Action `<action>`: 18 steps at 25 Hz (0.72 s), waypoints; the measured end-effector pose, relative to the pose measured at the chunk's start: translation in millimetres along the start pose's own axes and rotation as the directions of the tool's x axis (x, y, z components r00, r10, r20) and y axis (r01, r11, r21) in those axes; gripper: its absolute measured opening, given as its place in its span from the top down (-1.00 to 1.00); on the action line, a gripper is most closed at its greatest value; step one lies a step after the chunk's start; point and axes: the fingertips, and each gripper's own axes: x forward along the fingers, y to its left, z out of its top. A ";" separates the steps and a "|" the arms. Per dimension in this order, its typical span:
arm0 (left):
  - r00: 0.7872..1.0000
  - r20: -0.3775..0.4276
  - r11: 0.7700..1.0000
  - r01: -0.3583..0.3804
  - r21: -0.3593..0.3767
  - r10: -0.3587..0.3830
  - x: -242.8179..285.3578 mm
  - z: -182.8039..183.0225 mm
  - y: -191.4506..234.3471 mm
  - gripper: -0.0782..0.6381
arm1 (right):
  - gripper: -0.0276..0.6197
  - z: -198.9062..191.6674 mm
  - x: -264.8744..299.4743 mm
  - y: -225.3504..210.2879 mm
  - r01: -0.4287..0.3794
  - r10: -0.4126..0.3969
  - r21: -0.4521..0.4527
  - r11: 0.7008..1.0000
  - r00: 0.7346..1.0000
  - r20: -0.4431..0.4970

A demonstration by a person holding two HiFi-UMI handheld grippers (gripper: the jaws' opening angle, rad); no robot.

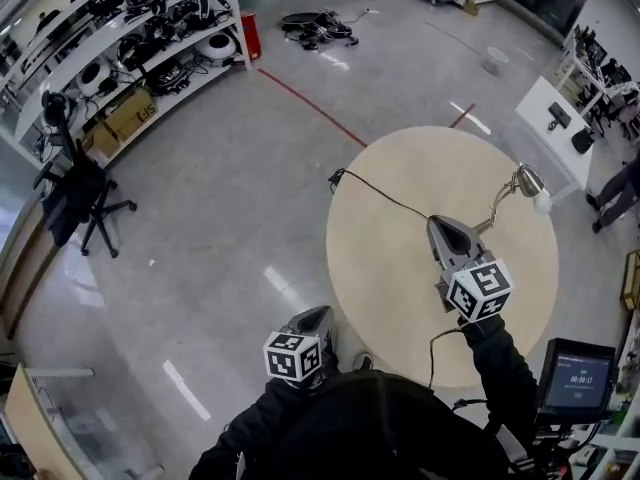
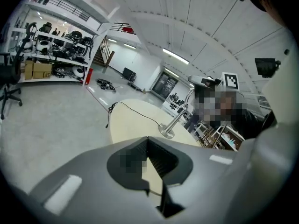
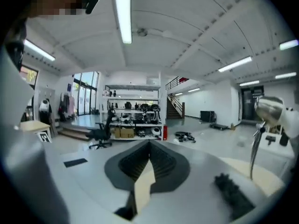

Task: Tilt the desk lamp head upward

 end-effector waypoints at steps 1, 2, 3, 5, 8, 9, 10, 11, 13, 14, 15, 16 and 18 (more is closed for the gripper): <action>1.000 0.008 1.000 -0.016 -0.003 0.016 -5.4 -4.5 -2.8 0.76 | 0.90 -1.7 -3.0 4.2 -0.023 0.022 0.030 0.999 1.000 0.015; 0.999 0.016 0.999 -0.033 -0.009 0.033 -10.6 -8.7 -4.9 0.76 | 0.90 -3.5 -5.8 8.5 -0.044 0.043 0.050 0.998 0.999 0.026; 0.998 0.025 0.999 -0.050 -0.016 0.050 -15.5 -12.8 -6.4 0.76 | 0.90 -5.0 -8.4 12.8 -0.066 0.064 0.066 0.996 0.997 0.035; 0.996 0.041 0.996 -0.083 -0.029 0.084 -23.4 -20.3 -9.9 0.76 | 0.90 -6.9 -14.2 19.8 -0.102 0.098 0.083 0.991 0.994 0.052; 0.993 0.050 0.994 -0.105 -0.024 0.106 -27.3 -27.3 -19.4 0.76 | 0.90 -8.4 -28.5 22.0 -0.101 0.094 0.088 0.991 0.993 0.076; 0.993 0.048 0.995 -0.103 -0.016 0.103 -26.0 -28.1 -24.1 0.76 | 0.90 -9.8 -34.9 20.9 -0.092 0.084 0.094 0.991 0.993 0.082; 0.994 0.045 0.995 -0.096 -0.006 0.096 -23.3 -28.4 -29.9 0.76 | 0.90 -12.7 -42.2 19.3 -0.082 0.074 0.104 0.991 0.994 0.083; 0.996 0.041 0.996 -0.085 0.005 0.085 -19.2 -28.2 -37.1 0.76 | 0.90 -17.6 -50.6 17.0 -0.073 0.064 0.117 0.990 0.995 0.079; 0.998 0.030 0.998 -0.056 0.034 0.055 -8.7 -27.0 -53.8 0.76 | 0.90 -31.8 -69.4 11.9 -0.055 0.047 0.146 0.988 0.997 0.059; 0.999 0.023 0.998 -0.041 0.049 0.040 -3.8 -26.4 -62.4 0.76 | 0.90 -39.4 -78.8 10.2 -0.049 0.042 0.157 0.986 0.998 0.048; 1.000 0.017 0.998 -0.028 0.065 0.027 0.0 -26.0 -70.5 0.76 | 0.90 -46.1 -87.5 9.8 -0.045 0.039 0.164 0.985 0.999 0.038; 1.000 0.012 0.997 -0.017 0.077 0.016 2.3 -26.2 -77.8 0.76 | 0.90 -51.6 -94.9 10.5 -0.042 0.037 0.169 0.985 0.999 0.031; 1.000 0.002 0.995 -0.002 0.095 0.002 3.5 -28.4 -89.9 0.76 | 0.90 -58.6 -105.9 13.4 -0.040 0.036 0.177 0.983 0.999 0.023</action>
